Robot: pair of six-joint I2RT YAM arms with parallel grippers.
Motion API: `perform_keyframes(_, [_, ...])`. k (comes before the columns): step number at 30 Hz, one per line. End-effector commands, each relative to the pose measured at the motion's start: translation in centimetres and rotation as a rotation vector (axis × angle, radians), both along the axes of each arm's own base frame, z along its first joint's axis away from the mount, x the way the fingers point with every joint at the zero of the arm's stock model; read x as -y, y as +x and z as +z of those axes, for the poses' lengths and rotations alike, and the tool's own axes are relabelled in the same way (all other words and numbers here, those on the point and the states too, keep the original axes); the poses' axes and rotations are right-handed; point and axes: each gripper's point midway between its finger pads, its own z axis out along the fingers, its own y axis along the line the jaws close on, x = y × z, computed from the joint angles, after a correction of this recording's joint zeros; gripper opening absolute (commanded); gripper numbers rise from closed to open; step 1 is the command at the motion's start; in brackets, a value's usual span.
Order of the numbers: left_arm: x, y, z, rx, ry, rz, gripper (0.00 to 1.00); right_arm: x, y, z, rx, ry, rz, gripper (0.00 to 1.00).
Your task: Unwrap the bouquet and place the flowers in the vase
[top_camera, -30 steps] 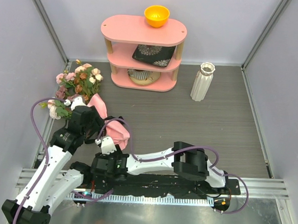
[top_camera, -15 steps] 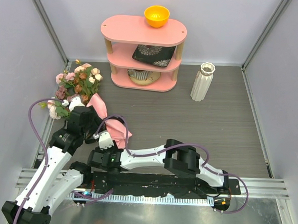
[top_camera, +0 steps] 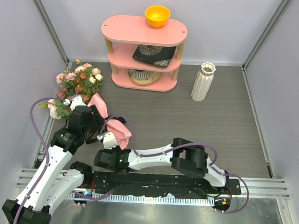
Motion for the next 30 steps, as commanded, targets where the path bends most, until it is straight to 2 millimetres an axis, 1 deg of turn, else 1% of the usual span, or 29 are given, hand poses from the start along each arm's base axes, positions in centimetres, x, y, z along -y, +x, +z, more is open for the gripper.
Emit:
perform_keyframes(1, [-0.4, 0.7, 0.0, 0.018, 0.025, 0.021, 0.72, -0.3, 1.1, 9.8, 0.089, 0.257, 0.056, 0.01])
perform_keyframes(2, [-0.5, 0.8, -0.2, 0.008, 0.033, 0.023, 0.75, -0.3, 0.9, 10.2, 0.079, 0.295, 0.083, 0.01])
perform_keyframes(3, [-0.5, 0.9, -0.2, -0.001, 0.038, 0.023, 0.78, -0.5, 0.5, 9.4, 0.036, 0.35, 0.133, 0.01])
perform_keyframes(5, [-0.4, 1.0, -1.0, -0.041, 0.05, 0.017, 0.78, -0.5, 0.4, 11.0, -0.003, 0.444, 0.169, 0.01])
perform_keyframes(6, [-0.2, 1.0, -1.1, -0.053, 0.057, 0.0, 0.76, 0.1, 1.0, 10.6, -0.022, 0.454, 0.164, 0.01])
perform_keyframes(8, [0.3, 1.2, -1.5, -0.083, 0.056, -0.029, 0.71, 0.0, 1.0, 11.7, -0.047, 0.512, 0.183, 0.01])
perform_keyframes(9, [0.4, 1.3, -1.6, -0.09, 0.062, -0.036, 0.69, 0.3, 1.3, 11.6, -0.046, 0.521, 0.179, 0.01])
perform_keyframes(10, [0.4, 1.4, -1.7, -0.098, 0.071, -0.051, 0.6, 0.4, 1.3, 11.8, -0.045, 0.528, 0.181, 0.01])
perform_keyframes(13, [0.3, 1.9, -2.7, -0.115, 0.1, -0.049, 0.45, 0.3, 1.3, 12.3, -0.042, 0.554, 0.191, 0.01])
perform_keyframes(14, [0.2, 2.1, -3.3, -0.134, 0.111, -0.046, 0.44, 0.2, 1.3, 12.2, -0.046, 0.557, 0.19, 0.01])
perform_keyframes(16, [0.2, 2.2, -3.6, -0.154, 0.12, -0.05, 0.43, 0.2, 1.3, 12.4, -0.05, 0.566, 0.194, 0.01])
perform_keyframes(18, [0.4, 2.4, -4.2, -0.169, 0.123, -0.066, 0.43, 0.5, 1.3, 12.4, -0.049, 0.566, 0.193, 0.01])
perform_keyframes(20, [1.0, 2.4, -4.5, -0.179, 0.11, -0.098, 0.42, 0.8, 1.4, 12.6, -0.048, 0.571, 0.191, 0.01])
perform_keyframes(22, [1.2, 2.5, -4.9, -0.193, 0.111, -0.109, 0.42, 1.0, 1.4, 12.7, -0.045, 0.588, 0.187, 0.01])
perform_keyframes(24, [1.1, 2.5, -5.1, -0.2, 0.124, -0.109, 0.38, 1.3, 1.6, 12.4, -0.05, 0.596, 0.179, 0.01])
perform_keyframes(27, [0.7, 2.4, -5.3, -0.207, 0.139, -0.094, 0.33, 1.5, 1.8, 12.5, -0.058, 0.599, 0.177, 0.01])
perform_keyframes(30, [0.5, 2.4, -5.6, -0.221, 0.149, -0.085, 0.31, 1.9, 2.0, 12.7, -0.05, 0.597, 0.166, 0.01])
